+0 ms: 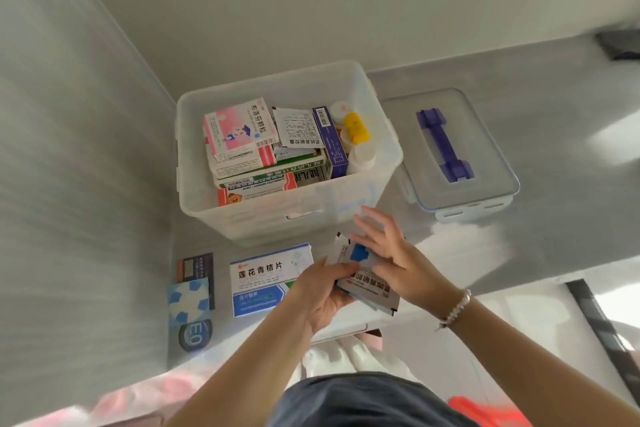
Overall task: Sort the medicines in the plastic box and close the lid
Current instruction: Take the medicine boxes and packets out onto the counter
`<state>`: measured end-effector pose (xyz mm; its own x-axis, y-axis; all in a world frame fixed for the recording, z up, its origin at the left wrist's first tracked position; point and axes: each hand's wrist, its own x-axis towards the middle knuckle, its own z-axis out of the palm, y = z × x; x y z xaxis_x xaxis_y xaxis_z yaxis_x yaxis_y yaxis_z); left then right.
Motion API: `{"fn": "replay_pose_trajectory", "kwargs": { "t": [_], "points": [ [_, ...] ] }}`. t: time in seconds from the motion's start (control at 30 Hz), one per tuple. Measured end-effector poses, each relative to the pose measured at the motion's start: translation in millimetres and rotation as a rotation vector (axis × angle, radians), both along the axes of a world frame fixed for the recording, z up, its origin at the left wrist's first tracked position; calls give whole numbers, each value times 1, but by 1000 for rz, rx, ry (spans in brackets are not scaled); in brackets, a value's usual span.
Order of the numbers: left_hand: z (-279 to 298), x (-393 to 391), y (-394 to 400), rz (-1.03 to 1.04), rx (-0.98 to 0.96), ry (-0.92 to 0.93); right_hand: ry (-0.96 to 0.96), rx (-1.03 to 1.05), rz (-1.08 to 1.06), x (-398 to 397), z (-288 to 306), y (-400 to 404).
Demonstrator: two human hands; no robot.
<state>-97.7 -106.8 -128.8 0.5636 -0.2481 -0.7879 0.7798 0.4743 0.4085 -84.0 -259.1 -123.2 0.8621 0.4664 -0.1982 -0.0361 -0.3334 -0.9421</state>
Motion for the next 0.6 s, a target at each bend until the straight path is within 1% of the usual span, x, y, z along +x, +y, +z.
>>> {"fn": "replay_pose_trajectory", "kwargs": {
  "t": [0.07,0.13,0.17,0.2,0.23,0.33,0.37,0.43,0.47,0.53,0.6],
  "points": [
    [-12,-2,-6,64,32,3,-110,-209,-51,1,-12,-4],
    [-21,-3,-15,128,128,14,-178,-402,-176,0,-26,-10],
    [-24,-3,-21,160,180,15,-189,-478,-236,0,-35,-13],
    [-29,-4,-27,201,220,19,-159,-542,-279,0,-41,-14],
    [-31,-4,-33,242,254,32,-81,-567,-322,2,-47,-17],
    [-37,-6,-49,399,238,87,266,-432,-397,11,-54,-21],
    [-38,-6,-52,440,221,109,328,-399,-392,13,-56,-22],
    [-42,-5,-56,481,205,137,344,-362,-375,17,-63,-26],
    [-44,-4,-57,454,239,148,343,-345,-373,20,-66,-28],
    [-46,-1,-57,286,393,165,339,-334,-359,27,-68,-29],
    [-48,0,-58,151,519,160,310,-386,-314,31,-68,-28]
  ]
}}
